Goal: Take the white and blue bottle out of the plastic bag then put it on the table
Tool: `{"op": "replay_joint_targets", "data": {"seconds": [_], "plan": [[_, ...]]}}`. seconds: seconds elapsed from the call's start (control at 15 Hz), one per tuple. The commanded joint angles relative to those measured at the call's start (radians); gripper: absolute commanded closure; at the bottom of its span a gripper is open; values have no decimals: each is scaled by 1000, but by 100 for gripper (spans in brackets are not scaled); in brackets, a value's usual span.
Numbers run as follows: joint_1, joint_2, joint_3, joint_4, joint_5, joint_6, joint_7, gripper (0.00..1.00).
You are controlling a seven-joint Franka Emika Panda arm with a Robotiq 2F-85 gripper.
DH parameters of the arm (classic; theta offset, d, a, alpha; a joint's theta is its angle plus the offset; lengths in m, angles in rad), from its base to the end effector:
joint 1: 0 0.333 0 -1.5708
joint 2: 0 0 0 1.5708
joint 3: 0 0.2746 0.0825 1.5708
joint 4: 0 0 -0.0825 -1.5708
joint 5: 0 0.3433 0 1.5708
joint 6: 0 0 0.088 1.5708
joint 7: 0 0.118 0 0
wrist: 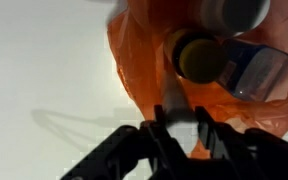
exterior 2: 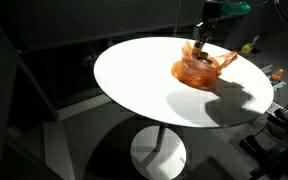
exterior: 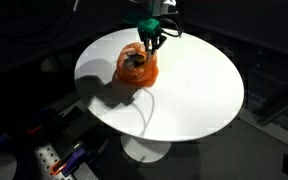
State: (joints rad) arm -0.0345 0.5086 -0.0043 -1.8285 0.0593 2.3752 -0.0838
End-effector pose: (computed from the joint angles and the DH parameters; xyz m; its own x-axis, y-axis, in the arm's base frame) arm 0.6024 -0.0222 0.2395 0.9992 0.0029 0.0405 0.0044 -0.9993 -0.0374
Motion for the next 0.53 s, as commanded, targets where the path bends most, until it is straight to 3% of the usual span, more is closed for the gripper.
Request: {"op": "replay_joint_targets", "data": {"seconds": [0.0, 0.47], "plan": [[-5, -73, 15, -30, 4, -7, -4, 89], [-20, -193, 2, -84, 16, 25, 11, 89]]}}
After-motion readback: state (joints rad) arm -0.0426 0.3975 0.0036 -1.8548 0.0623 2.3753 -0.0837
